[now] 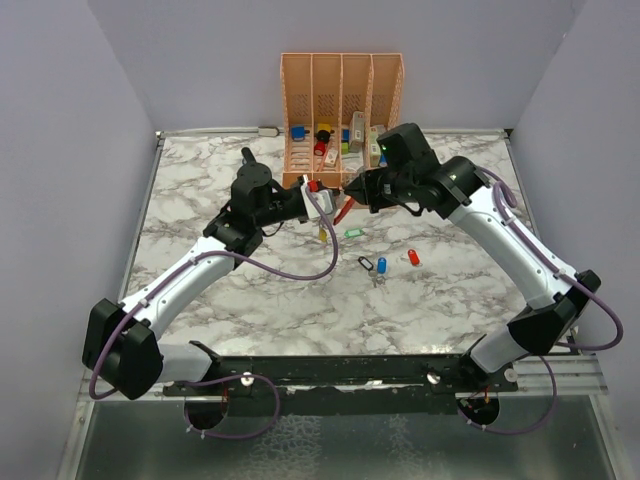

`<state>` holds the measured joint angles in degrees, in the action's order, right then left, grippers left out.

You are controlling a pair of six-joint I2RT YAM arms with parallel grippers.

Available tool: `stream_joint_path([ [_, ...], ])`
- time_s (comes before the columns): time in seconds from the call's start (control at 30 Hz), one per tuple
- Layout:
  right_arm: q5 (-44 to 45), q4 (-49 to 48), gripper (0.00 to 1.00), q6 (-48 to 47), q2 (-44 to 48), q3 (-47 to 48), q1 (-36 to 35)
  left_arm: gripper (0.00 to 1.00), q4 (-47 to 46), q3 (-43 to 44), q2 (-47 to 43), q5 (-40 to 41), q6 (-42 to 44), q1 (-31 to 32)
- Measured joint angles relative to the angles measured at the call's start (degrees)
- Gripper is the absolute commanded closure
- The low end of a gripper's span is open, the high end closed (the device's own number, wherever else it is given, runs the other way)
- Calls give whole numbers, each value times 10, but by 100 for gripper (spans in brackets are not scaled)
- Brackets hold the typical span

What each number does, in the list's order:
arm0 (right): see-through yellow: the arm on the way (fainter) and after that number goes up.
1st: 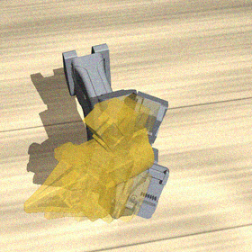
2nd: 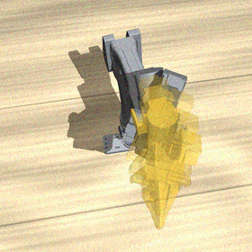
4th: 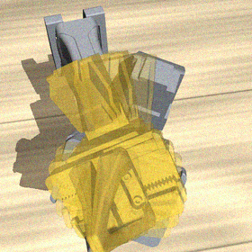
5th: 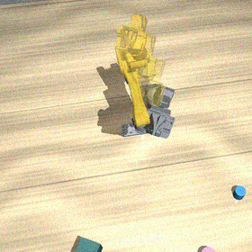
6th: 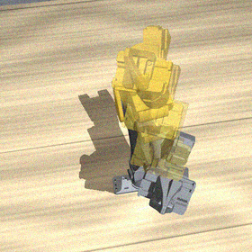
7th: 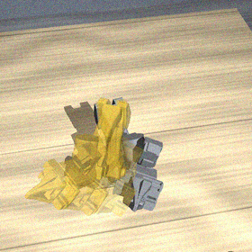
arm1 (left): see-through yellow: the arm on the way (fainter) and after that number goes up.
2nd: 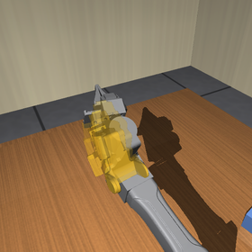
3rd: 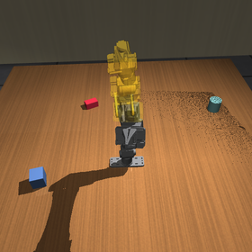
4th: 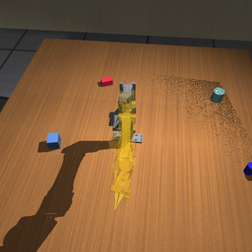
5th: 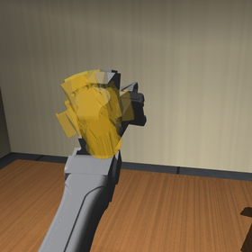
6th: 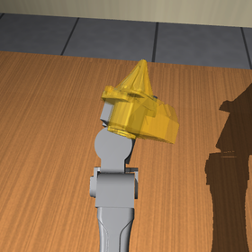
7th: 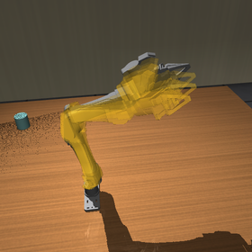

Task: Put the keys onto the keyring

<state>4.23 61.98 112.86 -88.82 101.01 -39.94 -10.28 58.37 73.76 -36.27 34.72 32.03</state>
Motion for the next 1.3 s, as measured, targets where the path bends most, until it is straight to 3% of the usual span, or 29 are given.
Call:
stream_joint_path([
  [0.73, -5, -37, 99, 9, 26, -37, 0, 100, -13, -3, 2, 0, -17, 3],
  [1.3, -12, -109, 99, 43, 79, -123, 0, 100, -18, -9, 2, -33, -33, 3],
])
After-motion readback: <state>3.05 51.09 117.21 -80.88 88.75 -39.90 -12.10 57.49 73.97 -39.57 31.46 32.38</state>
